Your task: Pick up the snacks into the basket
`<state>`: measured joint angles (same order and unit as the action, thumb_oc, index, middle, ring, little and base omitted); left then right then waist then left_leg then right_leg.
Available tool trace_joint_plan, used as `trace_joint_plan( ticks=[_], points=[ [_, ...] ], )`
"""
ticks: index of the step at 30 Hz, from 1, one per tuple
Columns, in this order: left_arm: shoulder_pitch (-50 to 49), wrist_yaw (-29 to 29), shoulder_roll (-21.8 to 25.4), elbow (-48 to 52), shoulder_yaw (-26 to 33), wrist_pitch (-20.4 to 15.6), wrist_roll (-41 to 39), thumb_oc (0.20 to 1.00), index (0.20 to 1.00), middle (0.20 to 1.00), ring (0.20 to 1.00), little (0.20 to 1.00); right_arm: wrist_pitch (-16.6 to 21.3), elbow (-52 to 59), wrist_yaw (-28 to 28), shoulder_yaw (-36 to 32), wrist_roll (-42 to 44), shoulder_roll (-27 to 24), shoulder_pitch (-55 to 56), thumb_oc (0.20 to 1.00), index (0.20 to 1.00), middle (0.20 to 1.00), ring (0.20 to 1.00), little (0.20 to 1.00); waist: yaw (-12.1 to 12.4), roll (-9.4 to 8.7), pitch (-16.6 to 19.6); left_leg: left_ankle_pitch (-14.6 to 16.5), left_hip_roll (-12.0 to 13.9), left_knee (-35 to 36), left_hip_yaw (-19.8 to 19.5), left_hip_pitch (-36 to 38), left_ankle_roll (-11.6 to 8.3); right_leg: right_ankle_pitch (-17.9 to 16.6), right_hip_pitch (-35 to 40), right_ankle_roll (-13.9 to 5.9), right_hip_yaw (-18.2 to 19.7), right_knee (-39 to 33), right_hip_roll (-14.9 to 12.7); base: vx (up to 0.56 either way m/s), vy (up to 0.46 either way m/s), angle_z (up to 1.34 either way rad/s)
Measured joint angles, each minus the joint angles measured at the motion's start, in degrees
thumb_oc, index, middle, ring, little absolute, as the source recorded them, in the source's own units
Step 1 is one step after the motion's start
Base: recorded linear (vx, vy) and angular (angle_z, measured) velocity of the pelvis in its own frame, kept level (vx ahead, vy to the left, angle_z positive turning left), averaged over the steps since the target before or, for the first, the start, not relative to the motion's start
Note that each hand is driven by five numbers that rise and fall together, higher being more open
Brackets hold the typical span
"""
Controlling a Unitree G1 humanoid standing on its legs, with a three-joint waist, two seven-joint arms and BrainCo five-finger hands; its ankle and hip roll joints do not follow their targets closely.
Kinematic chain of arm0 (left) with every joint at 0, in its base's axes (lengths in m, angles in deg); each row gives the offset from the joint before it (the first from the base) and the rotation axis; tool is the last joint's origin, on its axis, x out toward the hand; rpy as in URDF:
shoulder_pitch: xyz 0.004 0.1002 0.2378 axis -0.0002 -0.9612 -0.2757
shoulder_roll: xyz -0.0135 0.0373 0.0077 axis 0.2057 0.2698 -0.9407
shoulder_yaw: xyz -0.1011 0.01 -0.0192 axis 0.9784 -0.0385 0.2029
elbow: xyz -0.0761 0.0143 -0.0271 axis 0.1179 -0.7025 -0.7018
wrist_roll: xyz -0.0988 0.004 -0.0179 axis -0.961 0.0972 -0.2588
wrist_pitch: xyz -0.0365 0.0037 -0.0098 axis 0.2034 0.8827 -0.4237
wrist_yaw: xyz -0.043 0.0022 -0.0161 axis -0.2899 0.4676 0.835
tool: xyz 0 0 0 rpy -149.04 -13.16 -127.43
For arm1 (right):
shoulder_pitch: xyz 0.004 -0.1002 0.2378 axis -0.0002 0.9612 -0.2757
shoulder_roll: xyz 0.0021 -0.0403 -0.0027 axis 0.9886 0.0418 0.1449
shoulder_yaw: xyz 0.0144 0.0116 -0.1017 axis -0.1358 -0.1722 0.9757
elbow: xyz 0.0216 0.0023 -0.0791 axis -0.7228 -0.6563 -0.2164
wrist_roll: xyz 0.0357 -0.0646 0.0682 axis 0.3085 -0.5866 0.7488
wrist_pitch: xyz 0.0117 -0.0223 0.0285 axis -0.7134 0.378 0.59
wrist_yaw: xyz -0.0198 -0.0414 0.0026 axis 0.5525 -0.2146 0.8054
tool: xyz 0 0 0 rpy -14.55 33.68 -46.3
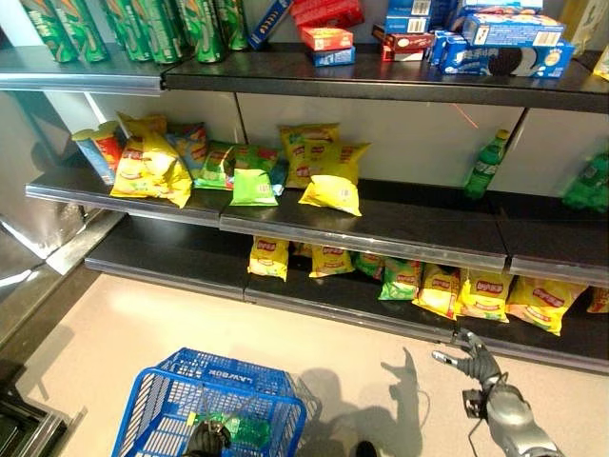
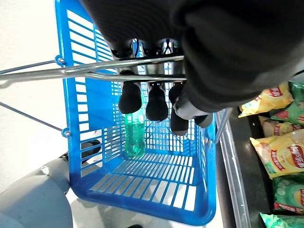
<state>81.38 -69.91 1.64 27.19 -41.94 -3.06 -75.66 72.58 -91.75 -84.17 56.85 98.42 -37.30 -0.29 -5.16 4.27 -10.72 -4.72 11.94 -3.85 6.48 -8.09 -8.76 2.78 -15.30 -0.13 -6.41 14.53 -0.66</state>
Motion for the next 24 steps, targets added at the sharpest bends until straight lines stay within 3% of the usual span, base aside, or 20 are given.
trace_joint_plan(
  ticks=[2,3,5,6,7,8,10,11,13,14,18,24],
  points=[
    [0.1,0.0,1.2,2.6,-0.1,0.0,-0.1,0.200,0.200,0.200,0.200,0.200,0.1,1.5,-0.6,-1.2,0.0,-0.5,-1.1,1.000,1.000,1.000,1.000,1.000,0.6,-0.63,0.1,-1.0,-0.5,-4.3,-3.2,-3.9,-1.58,2.5,-2.6,1.09,0.4,4.1,-0.1,0.01,-0.364,0.36],
    [0.8,-0.2,2.3,4.8,-0.8,-0.3,-0.4,0.200,0.200,0.200,0.200,0.200,0.2,0.8,-1.5,-1.2,0.0,-1.2,-3.5,1.000,1.000,1.000,1.000,1.000,2.2,-1.52,-0.4,-2.2,-1.5,-10.1,-7.8,-8.0,-2.63,3.2,-4.4,2.41,0.8,6.0,-0.7,0.03,-0.179,0.09],
    [1.6,-0.5,2.4,5.4,-2.4,-0.6,-1.8,0.200,0.200,0.200,0.200,0.200,0.1,0.8,-2.2,-0.5,-0.1,-3.0,-7.1,1.000,1.000,1.000,1.000,1.000,4.9,-1.74,-1.4,-4.9,-2.9,-11.7,-13.1,-8.4,-1.39,3.2,-4.3,3.69,1.4,6.4,-1.1,0.07,-0.099,-0.10],
    [0.7,-0.4,2.5,7.0,-2.9,-0.7,-3.0,0.200,0.200,0.200,0.200,0.200,0.2,0.5,-2.6,0.4,-0.1,-4.0,-11.0,1.000,1.000,1.000,1.000,1.000,5.2,-1.24,-2.2,-2.8,-4.7,-12.1,-14.6,-9.4,-2.01,3.2,-4.1,3.99,1.5,6.1,-1.1,0.06,-0.046,0.01],
    [0.6,-0.4,2.6,7.5,-3.4,-0.9,-3.5,0.200,0.200,0.200,0.200,0.200,0.2,0.3,-2.9,1.3,-0.1,-5.0,-12.9,1.000,1.000,1.000,1.000,1.000,5.0,-1.06,-2.6,-1.5,-6.2,-11.3,-15.0,-9.4,-2.57,3.0,-4.3,3.89,1.6,5.7,-1.2,0.03,-0.042,-0.01],
    [0.3,-0.4,2.7,8.6,-4.1,-1.4,-4.7,0.200,0.200,0.200,0.200,0.200,0.2,-1.6,-3.4,2.8,-0.1,-6.3,-18.4,1.000,1.000,1.000,1.000,1.000,5.6,-0.23,-3.8,0.9,-8.5,-7.7,-14.6,-9.2,-1.14,2.2,-4.9,3.78,2.6,4.6,-0.2,0.00,-0.023,-0.22],
    [0.7,-0.5,3.1,9.2,-4.2,-1.8,-6.1,0.200,0.200,0.200,0.200,0.200,0.2,-8.3,-4.0,5.0,0.0,-7.0,-28.2,1.000,1.000,1.000,1.000,1.000,6.4,0.62,-5.9,1.2,-10.8,-3.7,-14.6,-9.5,-0.91,0.5,-5.5,4.71,2.7,2.5,1.7,0.00,-0.028,-0.38],
    [1.8,-0.7,3.6,9.2,-4.5,-1.8,-7.0,0.200,0.200,0.200,0.200,0.200,0.1,-10.8,-4.3,6.4,0.0,-7.3,-31.7,1.000,1.000,1.000,1.000,1.000,6.8,0.19,-6.7,1.1,-11.5,-3.3,-14.4,-9.8,-0.72,-0.2,-6.2,4.99,2.6,2.4,2.1,0.02,0.002,-0.40],
    [2.5,-0.8,4.5,10.7,-5.0,-1.8,-8.0,0.200,0.200,0.200,0.200,0.200,-0.4,-15.2,-4.4,9.4,0.0,-9.2,-39.6,1.000,1.000,1.000,1.000,1.000,8.0,0.03,-7.9,0.9,-11.6,-2.4,-14.3,-10.2,-0.08,-0.9,-8.5,5.26,2.5,2.3,3.4,0.00,0.036,-0.35],
    [3.5,-1.0,5.0,11.0,-5.1,-2.2,-8.1,0.200,0.200,0.200,0.200,0.200,-0.3,-18.9,-4.8,10.3,0.6,-9.3,-45.6,1.000,1.000,1.000,1.000,1.000,8.0,-0.44,-8.6,0.3,-11.5,-0.5,-14.3,-10.9,2.00,-1.8,-9.9,5.99,2.3,1.4,3.3,0.00,0.037,-0.14],
    [6.7,-1.1,5.3,11.6,-6.3,-2.4,-9.7,0.200,0.200,0.200,0.200,0.200,-0.5,-23.3,-5.4,11.3,3.3,-11.8,-55.2,1.000,1.000,1.000,1.000,1.000,7.8,0.23,-10.3,-1.4,-11.6,1.4,-13.6,-11.8,3.80,-2.7,-11.8,5.59,2.0,1.3,2.7,0.03,0.031,0.03],
    [7.7,-1.4,6.5,12.2,-8.8,-2.8,-10.2,0.200,0.200,0.200,0.200,0.200,-0.6,-26.2,-5.8,13.1,4.5,-11.9,-59.6,1.000,1.000,1.000,1.000,1.000,8.9,0.50,-11.3,-1.6,-12.2,2.6,-13.5,-12.3,4.14,-2.1,-12.8,4.73,2.7,1.2,2.3,-0.01,0.026,0.03]
  ],
)
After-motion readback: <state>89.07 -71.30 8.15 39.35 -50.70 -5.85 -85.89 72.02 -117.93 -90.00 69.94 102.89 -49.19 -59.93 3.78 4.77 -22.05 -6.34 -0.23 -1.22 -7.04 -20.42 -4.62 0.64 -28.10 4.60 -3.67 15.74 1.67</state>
